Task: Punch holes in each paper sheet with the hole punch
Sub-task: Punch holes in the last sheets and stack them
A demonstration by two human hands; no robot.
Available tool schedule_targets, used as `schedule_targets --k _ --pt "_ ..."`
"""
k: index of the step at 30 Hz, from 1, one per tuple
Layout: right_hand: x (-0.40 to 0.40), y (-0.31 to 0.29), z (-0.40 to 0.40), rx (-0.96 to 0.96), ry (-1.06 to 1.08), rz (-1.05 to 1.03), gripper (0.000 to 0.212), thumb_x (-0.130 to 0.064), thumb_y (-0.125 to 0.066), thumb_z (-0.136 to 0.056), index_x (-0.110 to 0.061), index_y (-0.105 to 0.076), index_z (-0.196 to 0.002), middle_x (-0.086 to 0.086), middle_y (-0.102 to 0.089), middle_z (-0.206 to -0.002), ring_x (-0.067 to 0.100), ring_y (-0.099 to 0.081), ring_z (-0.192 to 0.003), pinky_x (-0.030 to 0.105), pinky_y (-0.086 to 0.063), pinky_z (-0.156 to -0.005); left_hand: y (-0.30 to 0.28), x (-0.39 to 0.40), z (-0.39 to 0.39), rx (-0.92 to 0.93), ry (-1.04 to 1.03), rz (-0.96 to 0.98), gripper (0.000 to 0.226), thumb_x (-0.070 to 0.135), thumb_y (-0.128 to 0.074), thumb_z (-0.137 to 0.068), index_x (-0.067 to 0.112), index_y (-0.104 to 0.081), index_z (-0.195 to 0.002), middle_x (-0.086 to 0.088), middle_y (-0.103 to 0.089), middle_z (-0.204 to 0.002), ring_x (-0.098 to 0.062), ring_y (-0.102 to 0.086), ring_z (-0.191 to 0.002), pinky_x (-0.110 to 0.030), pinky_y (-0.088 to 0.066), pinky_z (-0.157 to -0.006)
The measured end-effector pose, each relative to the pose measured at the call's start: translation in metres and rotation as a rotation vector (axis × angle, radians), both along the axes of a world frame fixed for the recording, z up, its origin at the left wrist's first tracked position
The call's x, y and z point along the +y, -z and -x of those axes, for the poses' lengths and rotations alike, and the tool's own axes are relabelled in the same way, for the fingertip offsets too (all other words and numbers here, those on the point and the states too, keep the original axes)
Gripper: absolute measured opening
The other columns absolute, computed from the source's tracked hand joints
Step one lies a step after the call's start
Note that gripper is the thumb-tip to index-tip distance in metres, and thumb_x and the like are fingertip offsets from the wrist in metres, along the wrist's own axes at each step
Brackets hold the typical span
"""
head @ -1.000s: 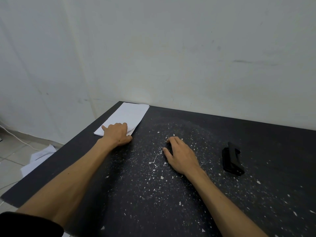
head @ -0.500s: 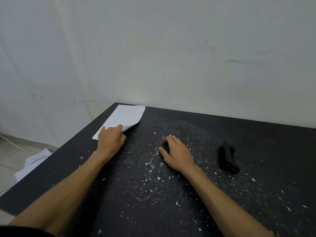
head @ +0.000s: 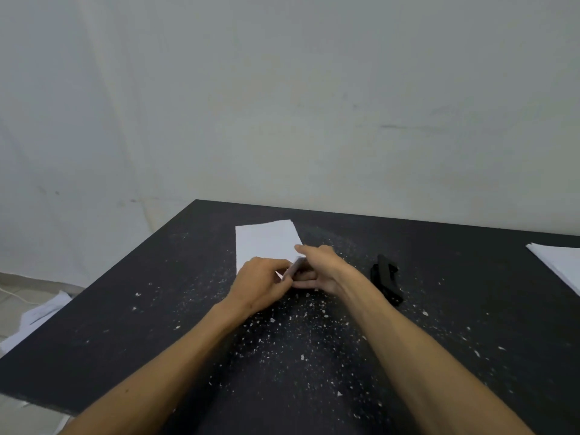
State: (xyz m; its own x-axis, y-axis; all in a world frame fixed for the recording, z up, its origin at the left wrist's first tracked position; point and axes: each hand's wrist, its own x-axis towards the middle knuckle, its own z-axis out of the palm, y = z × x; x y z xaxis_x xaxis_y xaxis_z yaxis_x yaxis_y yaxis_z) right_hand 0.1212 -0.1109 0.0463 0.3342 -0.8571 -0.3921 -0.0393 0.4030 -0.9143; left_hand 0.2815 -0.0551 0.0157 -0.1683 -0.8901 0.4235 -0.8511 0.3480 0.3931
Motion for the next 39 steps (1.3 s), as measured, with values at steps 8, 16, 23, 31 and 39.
schedule_targets --k 8,16,23,31,39 --pt "0.021 -0.023 0.053 0.038 0.017 0.028 0.037 0.019 -0.042 -0.092 -0.003 -0.063 -0.113 0.014 -0.072 -0.105 0.026 -0.072 -0.09 0.038 -0.065 -0.066 -0.031 0.006 0.023 0.339 0.015 -0.339 0.036 0.057 -0.061 -0.094 0.028 -0.08 -0.105 0.015 -0.074 -0.111 -0.007 -0.065 -0.107 -0.032 -0.05 -0.095" --pt "0.035 -0.052 0.131 0.086 0.023 0.227 0.049 0.012 -0.047 -0.094 -0.019 -0.054 -0.13 0.013 -0.064 -0.129 0.03 -0.065 -0.105 0.037 -0.058 -0.068 -0.05 -0.028 0.049 0.887 -0.257 -0.648 0.043 0.02 -0.061 -0.097 -0.003 -0.05 -0.133 -0.011 -0.064 -0.124 -0.028 -0.066 -0.105 -0.042 -0.056 -0.087" --pt "0.055 -0.077 0.196 0.243 0.184 0.543 0.045 -0.004 -0.057 -0.098 -0.028 -0.052 -0.135 -0.002 -0.064 -0.126 0.018 -0.067 -0.108 0.035 -0.058 -0.088 -0.085 -0.033 0.129 0.915 -0.024 -0.343 0.024 0.008 -0.057 -0.099 0.009 -0.06 -0.123 -0.003 -0.067 -0.119 -0.02 -0.065 -0.104 -0.038 -0.055 -0.092" --pt "0.061 -0.075 0.253 0.243 0.575 0.823 0.032 -0.021 -0.058 -0.104 -0.036 -0.056 -0.132 -0.021 -0.063 -0.115 0.001 -0.062 -0.104 0.029 -0.053 -0.089 -0.1 -0.032 0.236 0.782 0.096 -0.071 0.009 0.016 -0.045 -0.105 0.016 -0.045 -0.114 0.002 -0.059 -0.103 -0.008 -0.057 -0.082 -0.03 -0.054 -0.067" --pt "0.065 -0.021 0.304 0.225 0.687 0.734 0.029 -0.027 -0.065 -0.102 -0.036 -0.062 -0.129 -0.015 -0.071 -0.12 0.011 -0.067 -0.112 0.039 -0.058 -0.093 -0.057 -0.032 0.298 0.714 0.161 -0.127 0.011 0.013 -0.041 -0.102 0.017 -0.036 -0.111 -0.002 -0.057 -0.105 -0.018 -0.061 -0.086 -0.035 -0.054 -0.068"
